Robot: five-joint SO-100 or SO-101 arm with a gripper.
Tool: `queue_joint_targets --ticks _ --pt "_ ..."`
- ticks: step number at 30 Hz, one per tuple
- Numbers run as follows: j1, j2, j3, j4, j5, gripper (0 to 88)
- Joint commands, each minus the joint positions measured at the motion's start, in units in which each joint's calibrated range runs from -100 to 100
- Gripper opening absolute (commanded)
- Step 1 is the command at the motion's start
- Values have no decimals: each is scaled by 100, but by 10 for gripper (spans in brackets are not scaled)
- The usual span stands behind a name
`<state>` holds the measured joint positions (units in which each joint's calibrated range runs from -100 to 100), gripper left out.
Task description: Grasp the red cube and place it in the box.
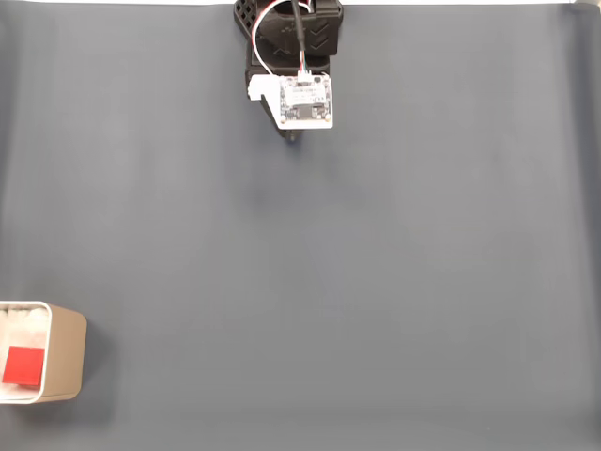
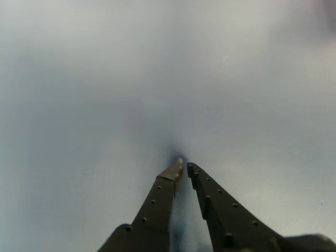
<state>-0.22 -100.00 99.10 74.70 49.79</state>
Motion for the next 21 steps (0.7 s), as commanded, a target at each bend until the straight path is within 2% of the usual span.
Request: queue_joint_targets --ticks 1,21 --pt "15 17 72 120 -34 0" --pt "44 17 72 120 -78 2"
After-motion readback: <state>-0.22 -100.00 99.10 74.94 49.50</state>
